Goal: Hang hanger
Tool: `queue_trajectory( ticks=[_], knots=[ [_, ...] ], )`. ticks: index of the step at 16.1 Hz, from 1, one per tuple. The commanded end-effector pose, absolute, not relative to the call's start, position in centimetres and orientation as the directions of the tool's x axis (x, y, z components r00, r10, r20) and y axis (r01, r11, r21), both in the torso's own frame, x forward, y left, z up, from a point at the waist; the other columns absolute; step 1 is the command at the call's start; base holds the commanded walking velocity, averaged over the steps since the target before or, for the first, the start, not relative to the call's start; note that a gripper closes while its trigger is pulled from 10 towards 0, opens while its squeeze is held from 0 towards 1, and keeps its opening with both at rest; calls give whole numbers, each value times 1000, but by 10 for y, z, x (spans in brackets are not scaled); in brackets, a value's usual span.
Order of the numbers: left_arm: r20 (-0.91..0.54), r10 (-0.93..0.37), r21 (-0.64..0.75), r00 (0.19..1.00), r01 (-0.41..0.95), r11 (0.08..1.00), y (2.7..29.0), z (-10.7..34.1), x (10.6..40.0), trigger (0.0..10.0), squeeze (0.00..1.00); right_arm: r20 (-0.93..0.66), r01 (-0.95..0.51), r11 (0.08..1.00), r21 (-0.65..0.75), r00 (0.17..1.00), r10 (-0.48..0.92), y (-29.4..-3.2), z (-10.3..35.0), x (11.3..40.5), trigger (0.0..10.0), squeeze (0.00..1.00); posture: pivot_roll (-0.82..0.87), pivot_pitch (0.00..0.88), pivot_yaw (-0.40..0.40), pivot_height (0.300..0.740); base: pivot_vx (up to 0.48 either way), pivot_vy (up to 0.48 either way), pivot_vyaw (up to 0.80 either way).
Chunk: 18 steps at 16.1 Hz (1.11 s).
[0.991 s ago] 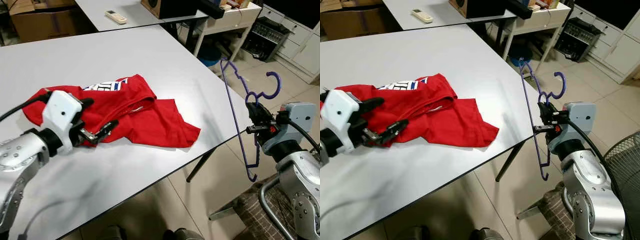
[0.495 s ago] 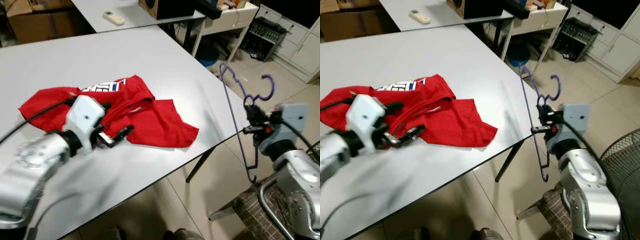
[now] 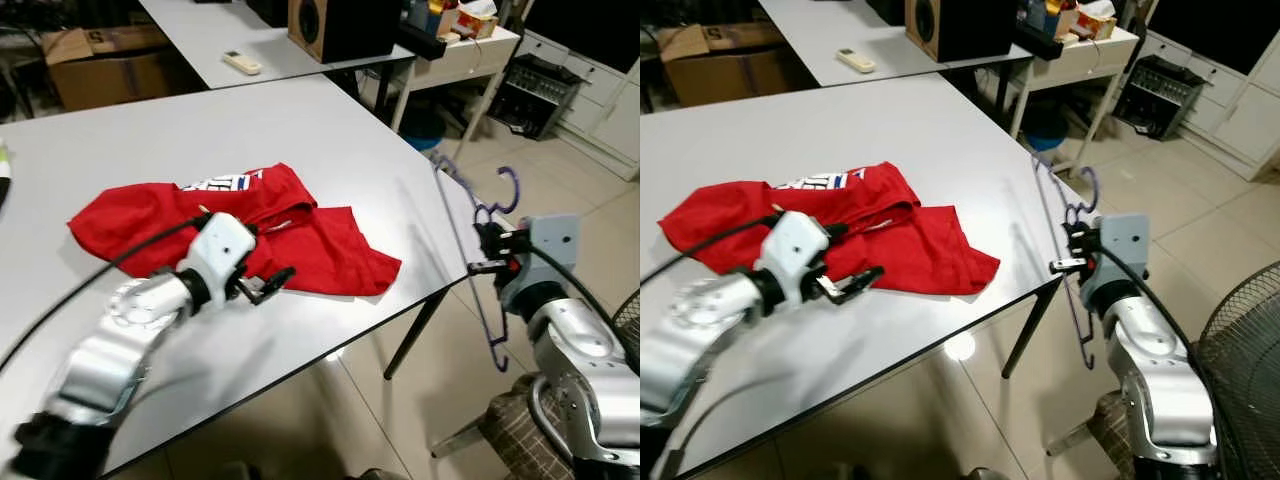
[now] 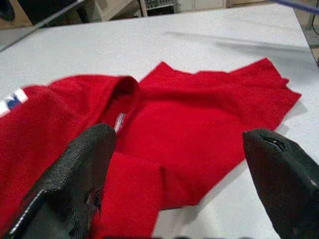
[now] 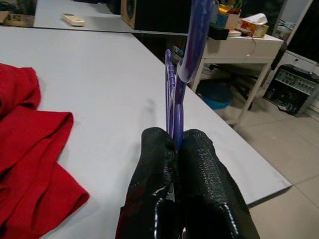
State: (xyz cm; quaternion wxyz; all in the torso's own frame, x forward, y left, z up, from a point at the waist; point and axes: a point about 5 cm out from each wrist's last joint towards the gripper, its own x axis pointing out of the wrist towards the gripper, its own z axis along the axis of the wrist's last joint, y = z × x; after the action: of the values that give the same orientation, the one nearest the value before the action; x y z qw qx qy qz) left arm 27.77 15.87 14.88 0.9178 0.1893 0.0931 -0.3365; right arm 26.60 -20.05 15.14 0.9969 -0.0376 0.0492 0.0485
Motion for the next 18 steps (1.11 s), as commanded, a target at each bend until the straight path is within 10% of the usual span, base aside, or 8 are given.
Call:
queue_trajectory(
  ticks=[1, 8, 13, 14, 15, 18],
  knots=[
    [-300, -582, 317, 755, 655, 686, 155, 148, 281, 10000, 0, -99, -89, 992, -85, 992, 81, -203, 151, 267, 10000, 0, -83, 0, -65, 740, 0, 0, 0],
    [-286, -526, 411, 801, 599, 688, 152, 137, 309, 10000, 0, -91, -110, 991, -82, 991, 102, -190, 144, 273, 10000, 0, -72, 0, -28, 740, 0, 0, 0],
    [-374, -336, 447, 864, 485, 751, 201, 126, 318, 10000, 0, -85, -114, 989, -90, 991, 107, -189, 141, 274, 10000, 0, -72, 0, -24, 740, 0, 0, 0],
    [-385, -331, 446, 862, 487, 751, 204, 124, 317, 8784, 0, -85, -115, 989, -92, 991, 107, -189, 141, 274, 10000, 0, -71, 0, -22, 740, 0, 0, 0],
    [-408, -312, 451, 858, 487, 748, 209, 120, 316, 235, 0, -84, -115, 989, -95, 991, 107, -188, 140, 273, 10000, 0, -71, 0, -22, 740, 0, 0, 0],
    [-406, -286, 464, 868, 465, 754, 211, 118, 318, 0, 0, -81, -115, 989, -97, 991, 107, -188, 140, 273, 10000, 0, -76, 0, -15, 740, 0, 0, 0]
  ],
)
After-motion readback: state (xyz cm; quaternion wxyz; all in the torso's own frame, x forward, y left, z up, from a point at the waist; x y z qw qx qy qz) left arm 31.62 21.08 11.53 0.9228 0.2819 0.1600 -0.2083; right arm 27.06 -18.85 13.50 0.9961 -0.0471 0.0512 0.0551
